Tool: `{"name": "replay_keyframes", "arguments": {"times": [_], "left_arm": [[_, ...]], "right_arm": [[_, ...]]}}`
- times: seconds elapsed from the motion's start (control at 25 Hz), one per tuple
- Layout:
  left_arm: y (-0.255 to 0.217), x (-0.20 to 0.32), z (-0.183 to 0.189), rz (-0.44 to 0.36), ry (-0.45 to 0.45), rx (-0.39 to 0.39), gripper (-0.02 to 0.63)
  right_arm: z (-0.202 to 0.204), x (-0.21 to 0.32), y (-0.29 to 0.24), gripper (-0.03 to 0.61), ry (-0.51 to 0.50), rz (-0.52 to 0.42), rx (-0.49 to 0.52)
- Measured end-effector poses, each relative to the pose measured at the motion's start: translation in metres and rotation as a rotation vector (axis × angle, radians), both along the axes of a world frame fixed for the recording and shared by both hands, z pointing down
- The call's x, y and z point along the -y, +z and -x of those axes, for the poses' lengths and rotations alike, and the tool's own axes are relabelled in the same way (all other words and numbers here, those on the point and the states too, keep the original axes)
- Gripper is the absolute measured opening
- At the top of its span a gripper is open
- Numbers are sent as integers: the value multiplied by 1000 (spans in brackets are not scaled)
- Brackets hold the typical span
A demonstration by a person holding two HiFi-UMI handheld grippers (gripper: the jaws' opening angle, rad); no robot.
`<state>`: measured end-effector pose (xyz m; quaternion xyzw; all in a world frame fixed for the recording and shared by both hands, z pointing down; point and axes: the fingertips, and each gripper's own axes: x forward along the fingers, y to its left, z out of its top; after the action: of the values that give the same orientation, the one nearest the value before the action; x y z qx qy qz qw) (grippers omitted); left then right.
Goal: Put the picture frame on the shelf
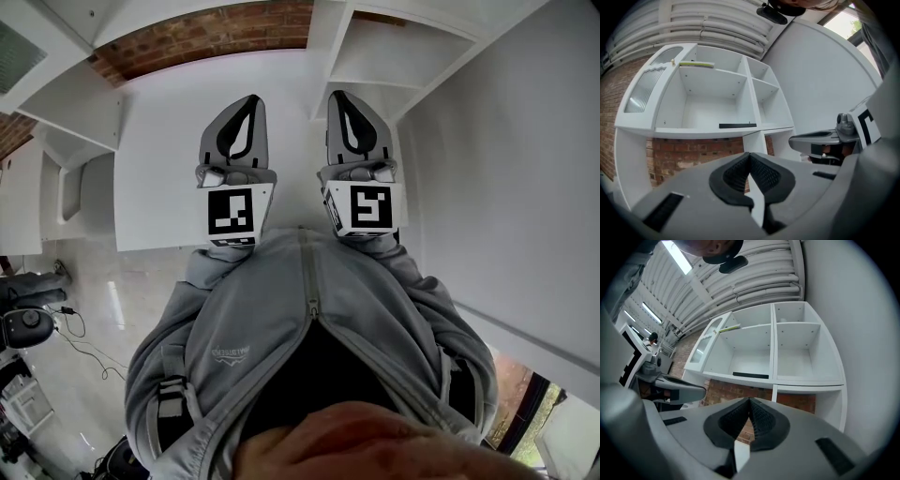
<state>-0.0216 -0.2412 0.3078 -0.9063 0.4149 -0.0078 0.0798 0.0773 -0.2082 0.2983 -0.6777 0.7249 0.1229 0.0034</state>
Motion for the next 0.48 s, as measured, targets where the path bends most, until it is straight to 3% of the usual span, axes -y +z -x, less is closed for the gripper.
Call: {"name": "replay_keyframes", "arguments": {"times": [0.2,0.48], "left_arm": [[13,-5,-1,27,10,16,8],[12,-7,-2,18,11,10,8]], "right_arm": [[3,-1,17,28,-17,48,-15],[5,-2,12,28,-45,20,-2]]}}
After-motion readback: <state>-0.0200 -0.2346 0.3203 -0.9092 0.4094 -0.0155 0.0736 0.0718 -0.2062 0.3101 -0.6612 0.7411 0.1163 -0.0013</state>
